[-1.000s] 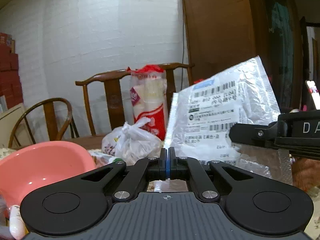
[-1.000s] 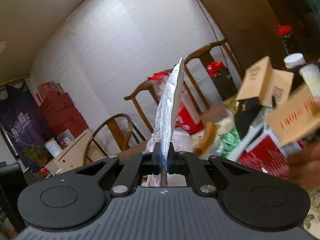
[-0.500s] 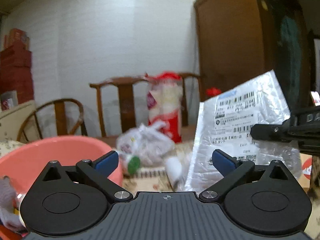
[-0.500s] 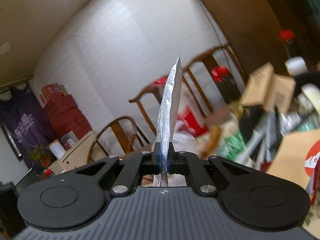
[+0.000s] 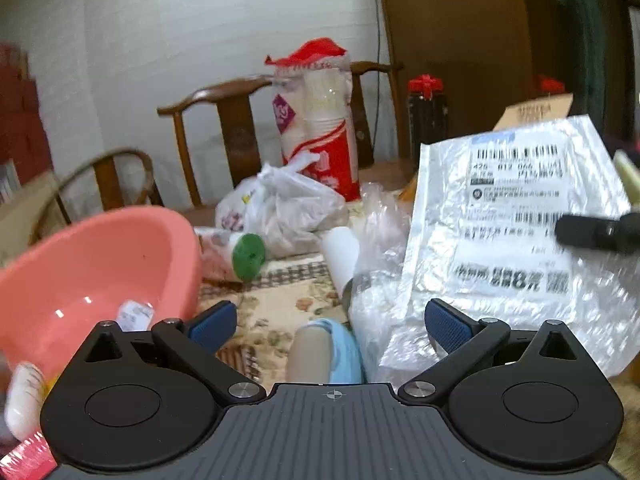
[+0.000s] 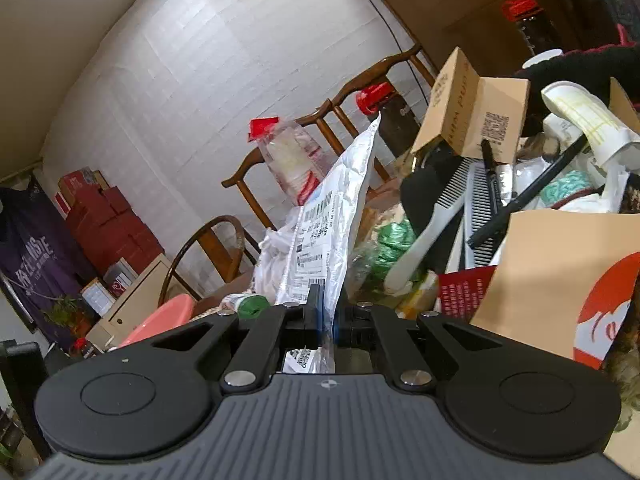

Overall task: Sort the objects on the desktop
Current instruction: 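Lift the silver mailer bag out of the pile with the right tool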

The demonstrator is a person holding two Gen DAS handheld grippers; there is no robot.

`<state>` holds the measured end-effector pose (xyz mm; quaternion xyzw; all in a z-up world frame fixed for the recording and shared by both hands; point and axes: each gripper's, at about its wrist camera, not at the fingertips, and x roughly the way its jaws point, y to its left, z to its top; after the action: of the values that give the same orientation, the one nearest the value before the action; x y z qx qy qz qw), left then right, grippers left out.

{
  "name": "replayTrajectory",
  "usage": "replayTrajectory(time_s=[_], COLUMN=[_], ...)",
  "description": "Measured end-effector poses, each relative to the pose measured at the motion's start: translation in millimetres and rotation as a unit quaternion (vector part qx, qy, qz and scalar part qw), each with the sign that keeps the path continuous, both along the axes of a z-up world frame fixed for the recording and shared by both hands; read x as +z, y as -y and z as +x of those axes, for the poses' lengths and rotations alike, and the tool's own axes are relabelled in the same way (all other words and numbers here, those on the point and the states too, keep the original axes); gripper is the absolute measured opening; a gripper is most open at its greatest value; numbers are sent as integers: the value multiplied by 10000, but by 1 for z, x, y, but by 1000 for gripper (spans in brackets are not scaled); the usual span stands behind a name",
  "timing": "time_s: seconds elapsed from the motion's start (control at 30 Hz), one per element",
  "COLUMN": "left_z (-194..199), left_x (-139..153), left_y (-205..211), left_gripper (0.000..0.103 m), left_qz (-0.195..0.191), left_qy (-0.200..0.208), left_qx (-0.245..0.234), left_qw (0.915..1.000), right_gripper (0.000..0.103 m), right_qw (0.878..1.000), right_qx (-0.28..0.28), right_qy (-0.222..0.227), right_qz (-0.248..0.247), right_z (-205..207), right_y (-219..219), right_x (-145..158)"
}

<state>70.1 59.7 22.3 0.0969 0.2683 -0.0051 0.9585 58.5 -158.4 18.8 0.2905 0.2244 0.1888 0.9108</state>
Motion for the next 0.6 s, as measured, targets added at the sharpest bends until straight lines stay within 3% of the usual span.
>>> replayTrajectory(time_s=[0.1, 0.37, 0.6], left_z=[0, 16, 27], left_x=[-3, -5, -17], left_y=[4, 17, 10], left_gripper=[103, 103, 103], left_qz=[151, 60, -880], left_qy=[-67, -133, -461], left_qx=[-78, -318, -516], left_qw=[9998, 9994, 9937], right_gripper=[5, 6, 6], right_qw=[10000, 9999, 9990], right_qx=[39, 40, -1], right_qy=[1, 1, -149], right_qz=[-5, 158, 426], right_z=[0, 0, 5], right_y=[1, 16, 34], right_x=[-5, -11, -22])
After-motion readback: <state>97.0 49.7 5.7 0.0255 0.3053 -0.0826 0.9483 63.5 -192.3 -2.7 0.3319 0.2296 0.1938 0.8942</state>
